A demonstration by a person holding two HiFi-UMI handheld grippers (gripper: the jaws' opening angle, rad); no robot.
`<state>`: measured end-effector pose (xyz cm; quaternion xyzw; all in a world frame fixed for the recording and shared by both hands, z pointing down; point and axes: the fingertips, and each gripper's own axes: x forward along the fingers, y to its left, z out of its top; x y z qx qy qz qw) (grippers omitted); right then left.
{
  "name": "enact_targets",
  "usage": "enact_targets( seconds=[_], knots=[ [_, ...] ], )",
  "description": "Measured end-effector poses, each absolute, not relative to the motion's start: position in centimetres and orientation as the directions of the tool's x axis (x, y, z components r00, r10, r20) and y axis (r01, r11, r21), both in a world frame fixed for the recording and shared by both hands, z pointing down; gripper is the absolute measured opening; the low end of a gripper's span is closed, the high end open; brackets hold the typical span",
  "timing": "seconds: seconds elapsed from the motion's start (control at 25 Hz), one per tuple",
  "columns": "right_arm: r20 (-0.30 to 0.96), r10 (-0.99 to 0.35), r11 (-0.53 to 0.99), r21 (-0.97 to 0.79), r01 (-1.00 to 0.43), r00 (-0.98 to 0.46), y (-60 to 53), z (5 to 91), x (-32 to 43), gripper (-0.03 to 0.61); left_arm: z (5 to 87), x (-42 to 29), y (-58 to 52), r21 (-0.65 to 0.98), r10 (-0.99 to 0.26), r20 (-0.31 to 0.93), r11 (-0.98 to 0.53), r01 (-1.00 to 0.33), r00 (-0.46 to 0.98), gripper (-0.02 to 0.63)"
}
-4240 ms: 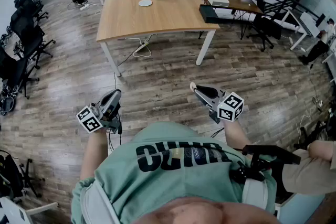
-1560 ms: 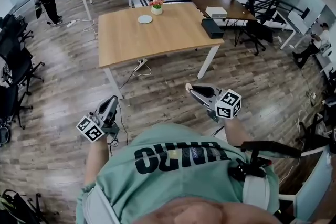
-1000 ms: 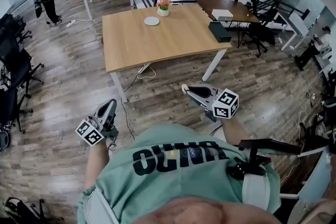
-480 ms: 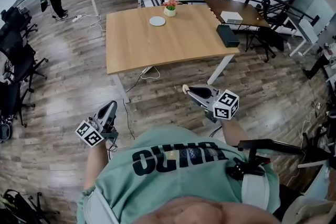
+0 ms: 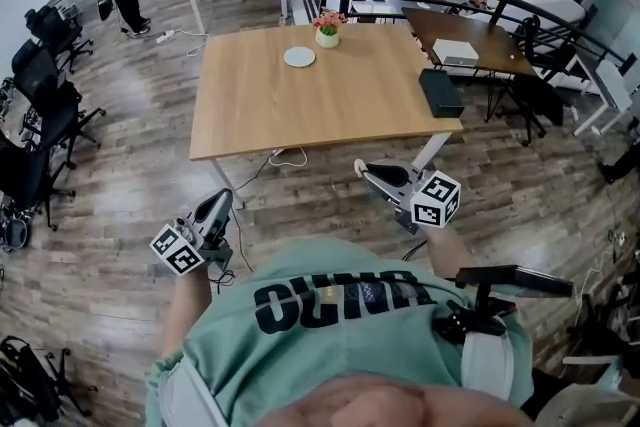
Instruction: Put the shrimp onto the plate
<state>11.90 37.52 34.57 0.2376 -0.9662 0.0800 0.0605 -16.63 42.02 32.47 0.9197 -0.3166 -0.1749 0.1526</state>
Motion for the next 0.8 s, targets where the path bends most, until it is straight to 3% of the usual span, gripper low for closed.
enact_targets(
  seconds=[0.4,0.8],
  knots=[
    [0.135,-0.409,0.890,-0.161,-0.428,-0.902,31.8,36.1,19.4,0.055,32.7,-8.0,37.5,0.412,-0.652,-0.192,-0.732,-0.543,0.733,-0.005],
    [0.158,-0.465,0.844,-0.215,-0.490,-0.871,28.1,38.6,21.8,0.055,34.2,-5.6,31.7,0.452,-0.600,-0.182,-0.755,-0.475,0.779,-0.005]
  ],
)
